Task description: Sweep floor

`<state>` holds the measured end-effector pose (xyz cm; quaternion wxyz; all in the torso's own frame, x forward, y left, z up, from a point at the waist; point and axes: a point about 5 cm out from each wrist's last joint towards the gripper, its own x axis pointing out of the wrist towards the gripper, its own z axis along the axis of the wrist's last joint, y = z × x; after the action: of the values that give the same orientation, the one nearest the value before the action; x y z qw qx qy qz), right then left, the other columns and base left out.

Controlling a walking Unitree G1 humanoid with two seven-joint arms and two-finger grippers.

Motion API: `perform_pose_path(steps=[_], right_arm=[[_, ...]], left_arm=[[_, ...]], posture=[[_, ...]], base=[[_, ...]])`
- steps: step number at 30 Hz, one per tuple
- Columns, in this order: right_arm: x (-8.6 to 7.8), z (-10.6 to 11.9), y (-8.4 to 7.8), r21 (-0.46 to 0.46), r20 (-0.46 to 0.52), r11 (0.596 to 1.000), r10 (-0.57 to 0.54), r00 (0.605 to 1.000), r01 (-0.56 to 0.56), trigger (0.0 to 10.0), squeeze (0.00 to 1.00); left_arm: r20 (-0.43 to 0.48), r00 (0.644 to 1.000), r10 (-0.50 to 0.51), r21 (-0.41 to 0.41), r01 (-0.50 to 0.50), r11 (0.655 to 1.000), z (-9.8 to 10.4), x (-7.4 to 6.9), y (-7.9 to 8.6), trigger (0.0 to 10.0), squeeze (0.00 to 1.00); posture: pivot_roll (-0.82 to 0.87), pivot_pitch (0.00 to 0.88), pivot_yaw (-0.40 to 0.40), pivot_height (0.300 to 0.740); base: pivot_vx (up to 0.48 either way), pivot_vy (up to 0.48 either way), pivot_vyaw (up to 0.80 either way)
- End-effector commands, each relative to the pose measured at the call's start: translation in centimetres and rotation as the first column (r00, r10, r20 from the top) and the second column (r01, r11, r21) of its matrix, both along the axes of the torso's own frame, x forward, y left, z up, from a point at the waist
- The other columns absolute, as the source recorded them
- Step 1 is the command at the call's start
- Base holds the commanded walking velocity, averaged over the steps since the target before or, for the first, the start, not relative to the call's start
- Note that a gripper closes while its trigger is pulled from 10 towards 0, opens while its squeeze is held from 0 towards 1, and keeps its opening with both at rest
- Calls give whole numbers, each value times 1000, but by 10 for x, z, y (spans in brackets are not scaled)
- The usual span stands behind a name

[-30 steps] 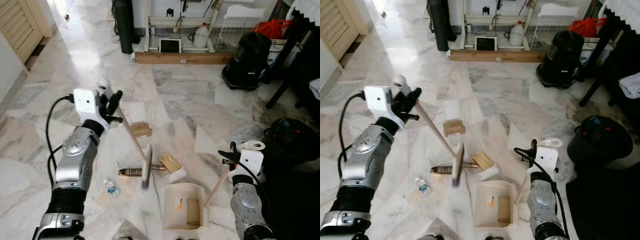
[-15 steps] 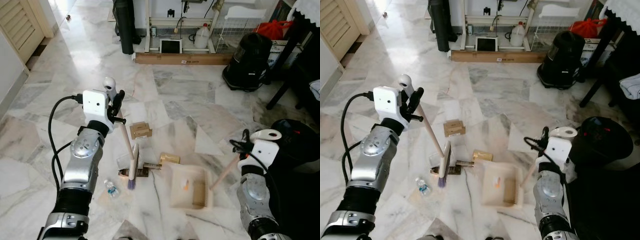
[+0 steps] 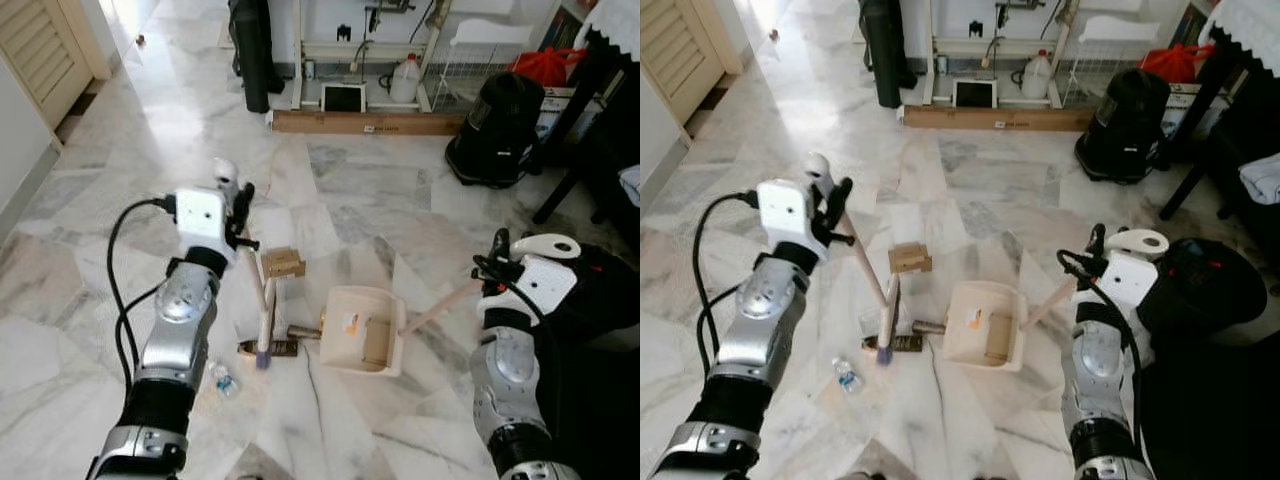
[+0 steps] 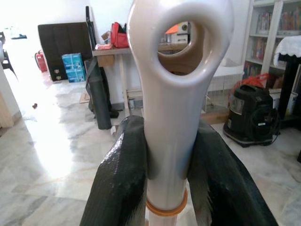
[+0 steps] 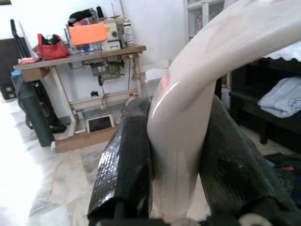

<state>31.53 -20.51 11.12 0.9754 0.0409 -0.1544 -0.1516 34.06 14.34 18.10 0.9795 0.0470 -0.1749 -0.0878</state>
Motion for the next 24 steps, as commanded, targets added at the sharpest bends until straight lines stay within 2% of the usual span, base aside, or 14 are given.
perform_pose_path(steps=[1,24], right_arm=[[0,13,-1,-5,60,1000,-6,998,6,10000,0],[-4,17,-1,-3,49,1000,-2,999,2,10000,0]], left_arm=[[52,999,7,16,-8,1000,5,-2,2,10000,0],[66,997,33,22,-34,999,-2,-3,5,10000,0]], posture=[[130,51,-40,740],[131,47,-42,740]], base=[[0,0,0],[0,0,0]])
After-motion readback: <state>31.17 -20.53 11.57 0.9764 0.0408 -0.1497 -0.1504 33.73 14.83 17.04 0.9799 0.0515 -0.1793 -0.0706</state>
